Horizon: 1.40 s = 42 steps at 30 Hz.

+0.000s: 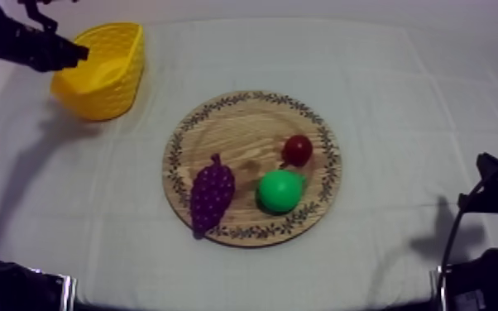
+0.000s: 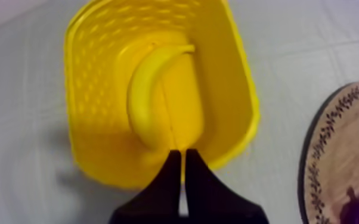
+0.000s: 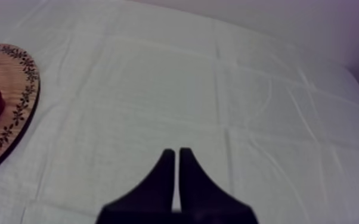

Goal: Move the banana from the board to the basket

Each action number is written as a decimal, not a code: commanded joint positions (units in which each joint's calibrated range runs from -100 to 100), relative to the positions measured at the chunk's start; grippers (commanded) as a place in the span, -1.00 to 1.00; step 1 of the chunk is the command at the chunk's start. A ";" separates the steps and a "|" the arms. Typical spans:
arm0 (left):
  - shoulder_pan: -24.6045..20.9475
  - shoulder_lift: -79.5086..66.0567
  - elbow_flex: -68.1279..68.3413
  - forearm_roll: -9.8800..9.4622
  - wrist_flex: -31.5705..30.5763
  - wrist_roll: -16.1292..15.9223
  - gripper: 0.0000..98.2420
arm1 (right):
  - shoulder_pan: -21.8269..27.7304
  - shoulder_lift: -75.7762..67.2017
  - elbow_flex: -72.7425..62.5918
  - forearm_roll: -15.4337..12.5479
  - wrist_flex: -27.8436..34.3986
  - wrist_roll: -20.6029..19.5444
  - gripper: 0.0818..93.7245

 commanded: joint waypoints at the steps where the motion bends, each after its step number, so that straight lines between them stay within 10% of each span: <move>1: 0.30 -12.16 13.41 0.51 -3.92 -0.15 -0.99 | 0.03 -0.05 0.05 0.01 0.01 0.00 -0.99; 21: -1.76 -62.60 55.81 1.40 -16.43 -0.01 -1.00 | 0.03 -0.05 0.05 0.01 0.01 0.00 -0.99; 38: -1.57 -91.64 66.55 -4.32 -9.20 6.90 -1.00 | 0.03 -0.05 0.05 0.01 0.01 -0.02 -0.99; 42: -1.33 -93.31 66.74 -4.80 -9.22 13.58 -1.00 | 0.03 -0.05 0.05 0.01 0.01 -0.01 -0.99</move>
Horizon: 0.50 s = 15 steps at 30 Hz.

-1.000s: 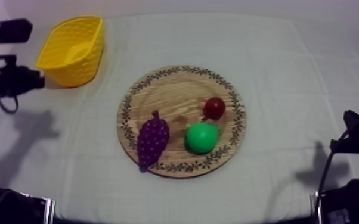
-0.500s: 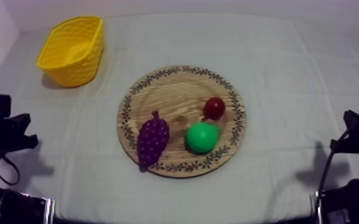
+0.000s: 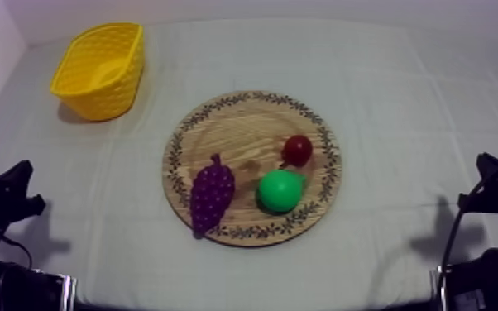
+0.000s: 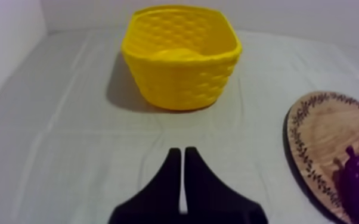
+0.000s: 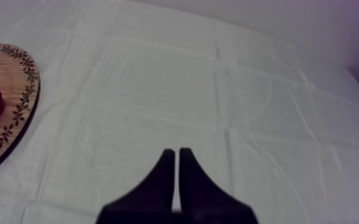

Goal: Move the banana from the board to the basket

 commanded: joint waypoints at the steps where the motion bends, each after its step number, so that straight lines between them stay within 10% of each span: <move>1: 0.15 -0.60 0.07 -0.18 -0.02 7.32 -1.00 | 0.03 -0.05 0.05 0.01 0.01 0.00 -0.99; 5: 0.61 -1.15 0.22 -0.85 -0.28 12.55 -1.00 | 0.03 -0.05 0.05 0.01 0.01 0.01 -0.99; 15: 2.72 -1.49 0.38 -1.10 -0.52 7.66 -1.00 | 0.03 -0.05 0.05 0.01 0.01 0.01 -0.99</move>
